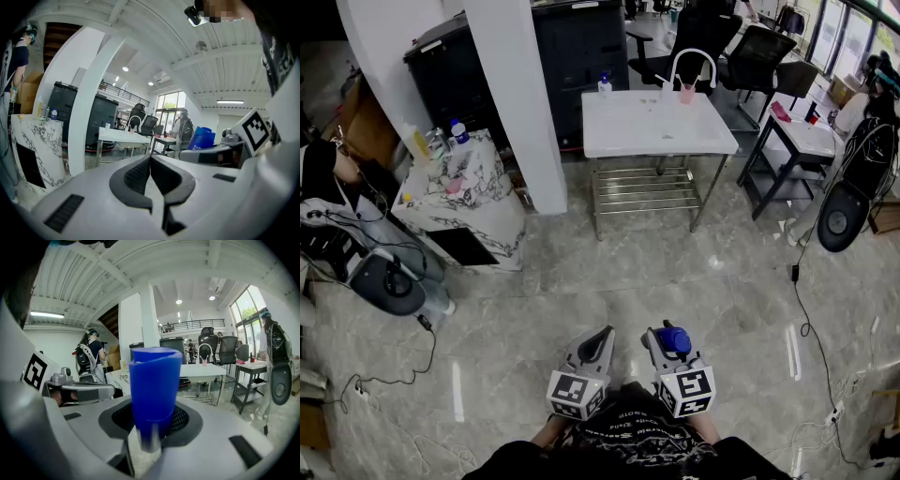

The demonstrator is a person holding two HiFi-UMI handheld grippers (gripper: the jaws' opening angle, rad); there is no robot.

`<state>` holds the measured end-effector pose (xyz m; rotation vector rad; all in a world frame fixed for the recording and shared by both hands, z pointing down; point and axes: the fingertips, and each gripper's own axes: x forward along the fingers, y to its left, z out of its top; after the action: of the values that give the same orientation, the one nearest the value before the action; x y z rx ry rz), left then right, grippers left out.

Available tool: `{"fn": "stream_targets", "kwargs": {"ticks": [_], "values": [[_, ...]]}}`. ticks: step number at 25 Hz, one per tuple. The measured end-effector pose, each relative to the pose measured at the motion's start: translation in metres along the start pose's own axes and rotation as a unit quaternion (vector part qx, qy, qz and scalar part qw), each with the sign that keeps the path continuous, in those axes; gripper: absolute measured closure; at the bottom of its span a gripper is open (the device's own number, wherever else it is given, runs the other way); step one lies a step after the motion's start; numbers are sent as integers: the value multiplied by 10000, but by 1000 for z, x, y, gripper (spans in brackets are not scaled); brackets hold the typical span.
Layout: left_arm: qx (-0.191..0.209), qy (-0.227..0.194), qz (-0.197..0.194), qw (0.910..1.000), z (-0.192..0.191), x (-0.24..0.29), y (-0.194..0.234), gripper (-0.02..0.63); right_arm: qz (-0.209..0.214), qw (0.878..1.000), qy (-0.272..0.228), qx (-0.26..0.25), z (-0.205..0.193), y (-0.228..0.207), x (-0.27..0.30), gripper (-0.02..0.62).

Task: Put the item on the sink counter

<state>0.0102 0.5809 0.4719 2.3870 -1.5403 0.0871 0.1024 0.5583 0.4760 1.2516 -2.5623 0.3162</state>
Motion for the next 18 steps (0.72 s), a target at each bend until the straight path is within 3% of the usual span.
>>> {"fn": "stream_targets", "kwargs": {"ticks": [10,18], "values": [[60,9,52,10000,-10,13,-33,598,145,9996,-8,254,-10,-31,-13,456],[-30,-48,130,9999,-5,40,-18,598,56,9995,-79,292,-4,-58,-6,454]]}}
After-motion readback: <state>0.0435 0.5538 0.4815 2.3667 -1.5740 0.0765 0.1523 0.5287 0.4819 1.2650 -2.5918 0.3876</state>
